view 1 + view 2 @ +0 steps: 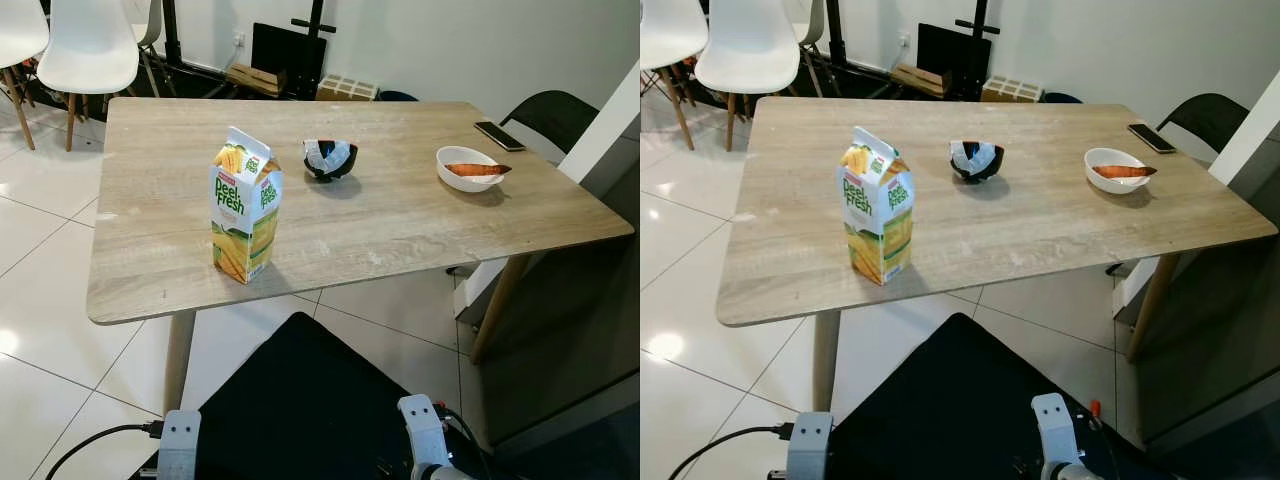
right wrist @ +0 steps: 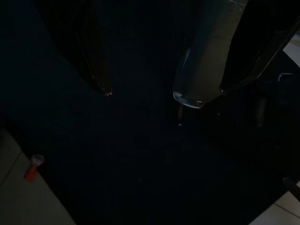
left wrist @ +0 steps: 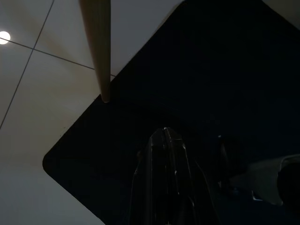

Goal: Restocking fridge

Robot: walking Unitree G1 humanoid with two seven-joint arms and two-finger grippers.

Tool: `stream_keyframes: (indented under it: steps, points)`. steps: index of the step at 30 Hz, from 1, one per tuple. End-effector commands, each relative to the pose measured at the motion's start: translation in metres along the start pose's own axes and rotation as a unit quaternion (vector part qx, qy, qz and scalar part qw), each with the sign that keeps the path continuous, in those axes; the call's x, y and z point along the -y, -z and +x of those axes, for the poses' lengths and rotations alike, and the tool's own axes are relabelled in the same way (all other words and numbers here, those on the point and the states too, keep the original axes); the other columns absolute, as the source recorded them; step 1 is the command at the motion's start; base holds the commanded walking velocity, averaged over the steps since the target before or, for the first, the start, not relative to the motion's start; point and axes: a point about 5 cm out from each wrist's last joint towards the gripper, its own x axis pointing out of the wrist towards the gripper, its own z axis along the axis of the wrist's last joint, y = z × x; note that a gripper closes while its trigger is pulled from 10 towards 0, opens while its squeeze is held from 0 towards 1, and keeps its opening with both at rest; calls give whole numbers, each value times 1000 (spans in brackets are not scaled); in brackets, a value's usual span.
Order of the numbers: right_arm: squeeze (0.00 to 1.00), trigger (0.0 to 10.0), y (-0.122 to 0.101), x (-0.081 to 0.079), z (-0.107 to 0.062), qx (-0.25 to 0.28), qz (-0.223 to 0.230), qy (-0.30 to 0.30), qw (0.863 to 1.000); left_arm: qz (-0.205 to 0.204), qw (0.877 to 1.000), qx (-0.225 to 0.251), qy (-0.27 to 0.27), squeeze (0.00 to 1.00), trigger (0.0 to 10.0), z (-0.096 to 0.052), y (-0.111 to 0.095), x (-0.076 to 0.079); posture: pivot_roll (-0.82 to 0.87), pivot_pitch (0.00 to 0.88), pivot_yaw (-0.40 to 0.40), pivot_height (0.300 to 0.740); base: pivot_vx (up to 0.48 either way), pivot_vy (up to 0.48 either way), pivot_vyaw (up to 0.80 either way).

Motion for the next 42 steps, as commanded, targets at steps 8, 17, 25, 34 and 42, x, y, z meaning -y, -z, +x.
stream_keyframes:
  steps: [8,17,25,34,42]
  points:
    - [0,10000,-1,0,0,2,12,-4,1000,-45,996,-46,55,0,10000,-3,14,10,68,37,-155,740,0,0,0]
    - [0,10000,-2,-2,1,3,15,-3,1000,-53,993,-78,65,0,10000,-8,26,10,73,42,-158,740,0,0,0]
    - [0,10000,3,-2,0,1,20,-4,1000,-72,989,-87,95,0,10000,-13,34,5,59,40,-142,740,0,0,0]
    - [0,10000,7,-2,-1,-3,20,-2,1000,-50,994,-69,72,0,10000,-14,32,-8,65,49,-137,740,0,0,0]
    - [75,10000,4,-11,1,0,13,-26,1000,-94,991,-67,61,0,10000,-7,21,-15,76,52,-145,740,0,0,0]
